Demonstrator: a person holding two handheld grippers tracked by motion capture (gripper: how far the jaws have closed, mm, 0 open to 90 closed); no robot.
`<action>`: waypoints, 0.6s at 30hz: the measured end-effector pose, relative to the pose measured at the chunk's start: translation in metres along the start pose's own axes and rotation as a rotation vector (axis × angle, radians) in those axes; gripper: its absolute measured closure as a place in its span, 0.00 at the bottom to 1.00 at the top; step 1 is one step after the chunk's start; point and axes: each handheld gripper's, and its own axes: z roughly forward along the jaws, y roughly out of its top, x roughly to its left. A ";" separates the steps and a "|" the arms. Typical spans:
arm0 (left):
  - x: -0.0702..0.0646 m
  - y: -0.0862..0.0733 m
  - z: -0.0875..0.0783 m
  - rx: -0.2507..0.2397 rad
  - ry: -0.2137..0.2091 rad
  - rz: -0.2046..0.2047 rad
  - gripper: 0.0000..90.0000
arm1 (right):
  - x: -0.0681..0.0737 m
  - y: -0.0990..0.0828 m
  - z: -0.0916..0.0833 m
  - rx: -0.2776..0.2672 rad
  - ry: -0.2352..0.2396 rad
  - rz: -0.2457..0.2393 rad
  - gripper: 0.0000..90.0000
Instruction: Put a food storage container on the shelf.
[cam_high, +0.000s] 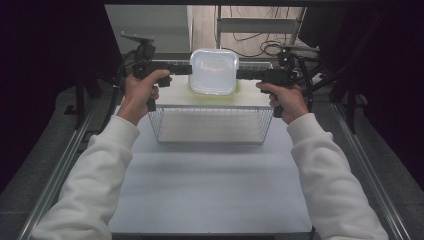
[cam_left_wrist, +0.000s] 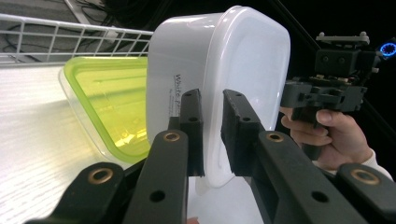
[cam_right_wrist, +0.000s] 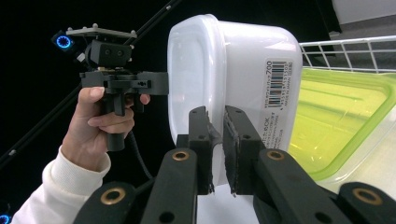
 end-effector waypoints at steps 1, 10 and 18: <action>0.001 0.001 0.000 0.001 0.000 0.004 0.88 | 0.000 0.001 0.000 -0.002 -0.001 0.003 0.90; 0.005 0.016 0.003 0.000 0.002 -0.012 0.88 | -0.001 0.016 0.003 -0.003 -0.018 0.019 0.90; 0.015 0.020 0.012 0.029 0.021 -0.039 0.88 | -0.012 0.016 0.009 0.006 -0.032 0.067 0.90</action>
